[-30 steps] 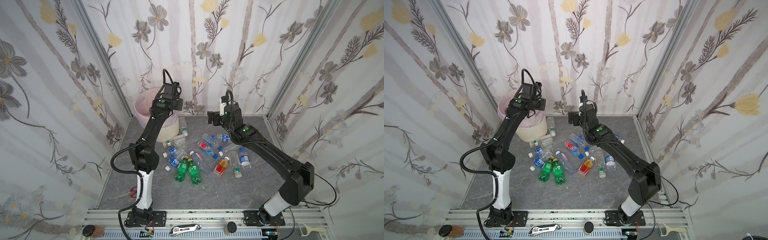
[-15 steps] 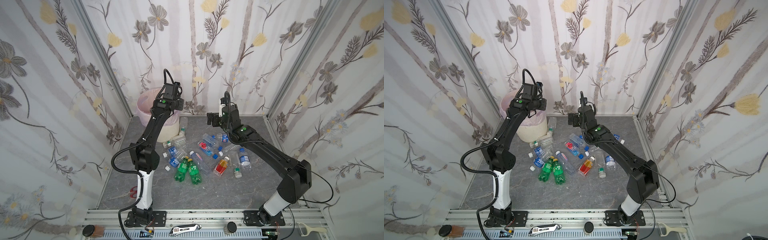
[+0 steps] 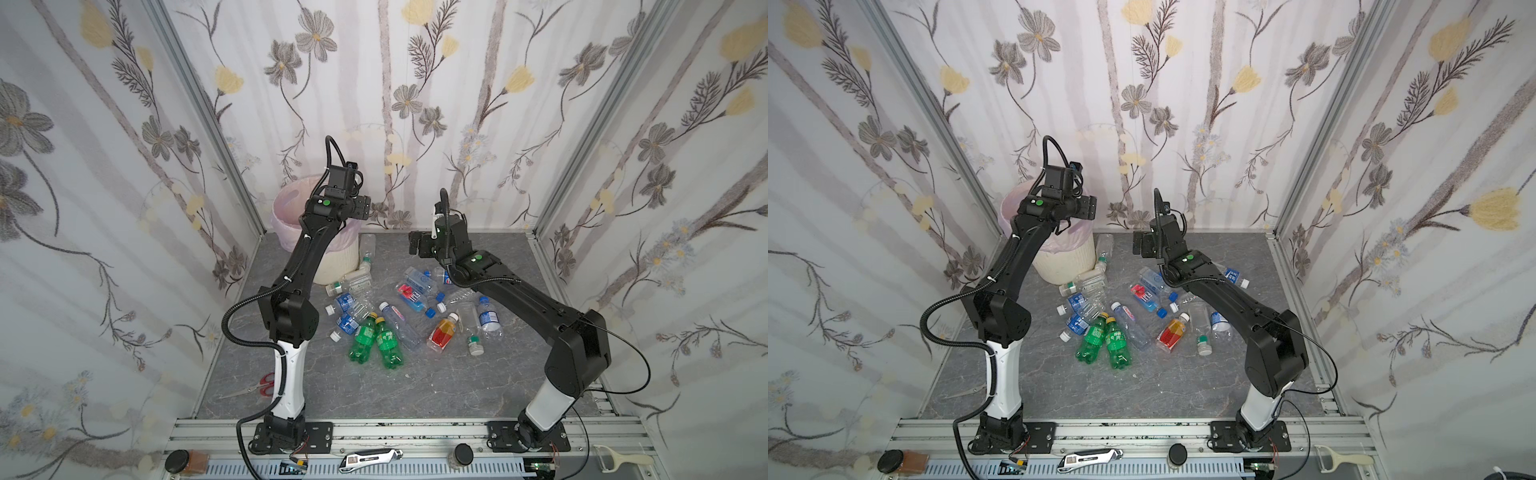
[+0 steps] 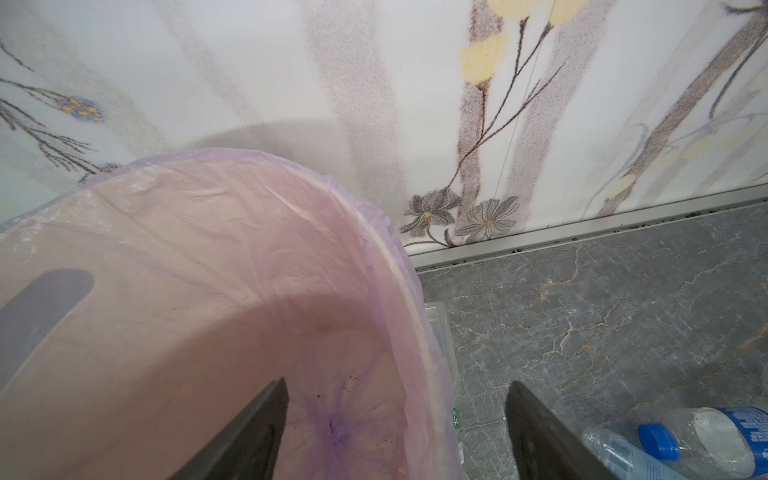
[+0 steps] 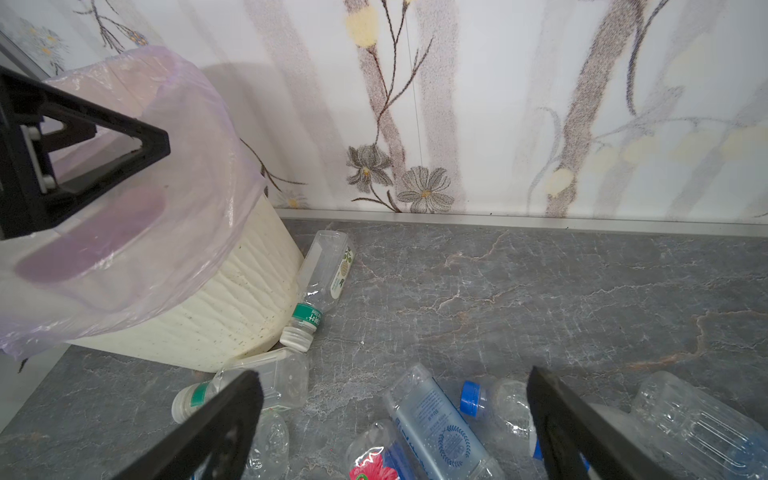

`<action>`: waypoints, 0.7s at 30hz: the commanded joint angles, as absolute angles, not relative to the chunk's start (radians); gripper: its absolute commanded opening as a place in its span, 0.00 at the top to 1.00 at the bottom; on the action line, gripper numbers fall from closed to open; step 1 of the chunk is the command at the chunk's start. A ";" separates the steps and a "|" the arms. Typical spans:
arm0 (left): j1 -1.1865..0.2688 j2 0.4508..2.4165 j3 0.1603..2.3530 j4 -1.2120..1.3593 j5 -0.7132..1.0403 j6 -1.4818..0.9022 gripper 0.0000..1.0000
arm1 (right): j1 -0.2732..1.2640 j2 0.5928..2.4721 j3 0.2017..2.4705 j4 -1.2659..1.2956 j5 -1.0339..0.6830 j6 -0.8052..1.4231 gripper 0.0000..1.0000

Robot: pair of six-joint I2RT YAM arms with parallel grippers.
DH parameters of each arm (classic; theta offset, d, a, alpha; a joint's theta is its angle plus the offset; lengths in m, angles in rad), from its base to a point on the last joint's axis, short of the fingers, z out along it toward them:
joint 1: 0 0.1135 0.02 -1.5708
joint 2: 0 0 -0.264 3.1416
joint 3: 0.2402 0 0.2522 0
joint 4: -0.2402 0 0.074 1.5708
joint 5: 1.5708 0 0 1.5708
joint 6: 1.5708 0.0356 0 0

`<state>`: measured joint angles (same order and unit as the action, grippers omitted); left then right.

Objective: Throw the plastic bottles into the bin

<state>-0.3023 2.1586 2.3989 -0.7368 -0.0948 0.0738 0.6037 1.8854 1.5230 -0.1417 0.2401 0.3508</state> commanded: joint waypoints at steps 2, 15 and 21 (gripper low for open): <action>-0.301 2.128 2.419 -0.715 -0.119 0.050 0.00 | 0.604 1.914 1.530 -0.127 0.183 0.393 0.00; -0.301 2.009 2.438 -0.713 -0.132 -0.043 0.00 | 0.612 2.041 1.601 -0.093 0.067 0.475 0.00; -0.294 1.932 2.346 -0.713 -0.061 -0.234 0.00 | 0.618 2.156 1.678 -0.069 0.009 0.538 0.00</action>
